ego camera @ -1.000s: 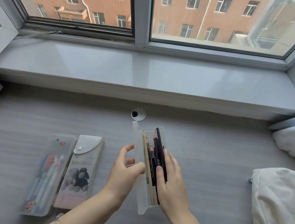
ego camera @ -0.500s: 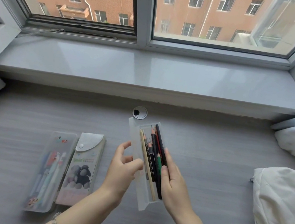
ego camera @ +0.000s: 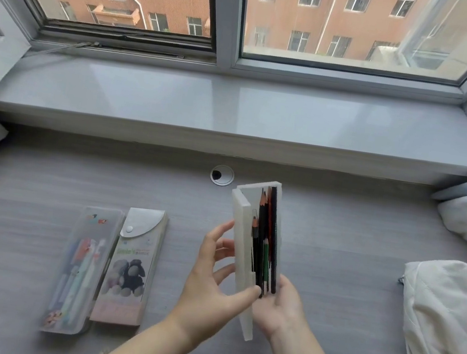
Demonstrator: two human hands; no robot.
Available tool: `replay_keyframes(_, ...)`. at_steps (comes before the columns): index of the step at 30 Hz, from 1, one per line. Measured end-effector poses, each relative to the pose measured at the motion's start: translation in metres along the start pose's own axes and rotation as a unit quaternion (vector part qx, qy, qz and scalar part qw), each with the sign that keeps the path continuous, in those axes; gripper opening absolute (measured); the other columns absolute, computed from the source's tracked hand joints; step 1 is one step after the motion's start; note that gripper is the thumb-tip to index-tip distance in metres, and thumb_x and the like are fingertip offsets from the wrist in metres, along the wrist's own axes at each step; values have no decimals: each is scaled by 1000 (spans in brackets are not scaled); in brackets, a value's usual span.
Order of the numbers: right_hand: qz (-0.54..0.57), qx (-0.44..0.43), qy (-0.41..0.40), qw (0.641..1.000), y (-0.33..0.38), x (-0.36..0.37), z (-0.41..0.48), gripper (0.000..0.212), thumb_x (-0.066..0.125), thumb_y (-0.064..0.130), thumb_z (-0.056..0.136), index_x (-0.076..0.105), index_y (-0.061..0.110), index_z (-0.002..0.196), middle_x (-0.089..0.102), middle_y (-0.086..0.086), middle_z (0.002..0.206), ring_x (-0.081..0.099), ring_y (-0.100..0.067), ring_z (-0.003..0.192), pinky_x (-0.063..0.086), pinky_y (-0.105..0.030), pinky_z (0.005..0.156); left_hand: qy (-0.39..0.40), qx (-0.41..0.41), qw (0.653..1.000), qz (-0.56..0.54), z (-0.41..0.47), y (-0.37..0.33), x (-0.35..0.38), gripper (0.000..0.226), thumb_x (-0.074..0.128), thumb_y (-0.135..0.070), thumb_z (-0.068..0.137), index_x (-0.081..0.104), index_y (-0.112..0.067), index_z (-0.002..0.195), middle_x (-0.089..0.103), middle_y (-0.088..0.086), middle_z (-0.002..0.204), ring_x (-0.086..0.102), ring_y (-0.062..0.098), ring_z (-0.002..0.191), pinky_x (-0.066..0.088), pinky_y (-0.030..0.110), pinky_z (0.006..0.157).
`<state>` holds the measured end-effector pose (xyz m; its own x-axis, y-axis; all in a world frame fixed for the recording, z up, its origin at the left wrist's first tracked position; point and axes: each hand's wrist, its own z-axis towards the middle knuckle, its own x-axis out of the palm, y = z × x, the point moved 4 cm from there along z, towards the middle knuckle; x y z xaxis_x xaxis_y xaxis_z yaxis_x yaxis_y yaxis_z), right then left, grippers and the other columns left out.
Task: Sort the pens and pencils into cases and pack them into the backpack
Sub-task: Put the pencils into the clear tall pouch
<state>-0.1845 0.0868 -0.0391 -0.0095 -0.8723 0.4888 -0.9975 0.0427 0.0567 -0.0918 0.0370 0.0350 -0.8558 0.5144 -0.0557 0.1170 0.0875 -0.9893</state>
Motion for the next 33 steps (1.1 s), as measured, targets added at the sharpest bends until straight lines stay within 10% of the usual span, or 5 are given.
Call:
replay_keyframes(8,-16,-6,22,1000,-2,8,1,37,34,18,94,60,-2,78,67,-21,54,65,-31,44,54,-38,39,-25,-34,998,-36,9,4,-9,80,79,-19,48,43,-44,115,53,4,110,58,9,104,52,24,84)
replay_keyframes(13,-125,-99,50,986,1,3,7,28,43,28,96,61,7,98,71,-17,85,66,-27,79,53,-38,65,-50,-93,992,-62,22,10,-23,72,81,-6,60,43,-41,111,57,13,113,61,15,101,51,24,78)
replay_keyframes(19,-414,-369,69,829,25,-2,-6,22,60,3,85,69,23,89,73,5,86,68,-5,76,53,-16,70,-35,-169,978,-119,25,19,-35,68,77,-5,61,46,-39,111,60,21,116,63,28,103,53,38,83)
replay_keyframes(33,-645,-450,111,608,43,22,-16,28,52,22,91,53,49,100,59,10,92,61,-4,77,51,-18,68,25,-173,982,-72,23,21,-39,75,79,-27,42,48,-46,108,63,11,110,67,17,94,55,25,69)
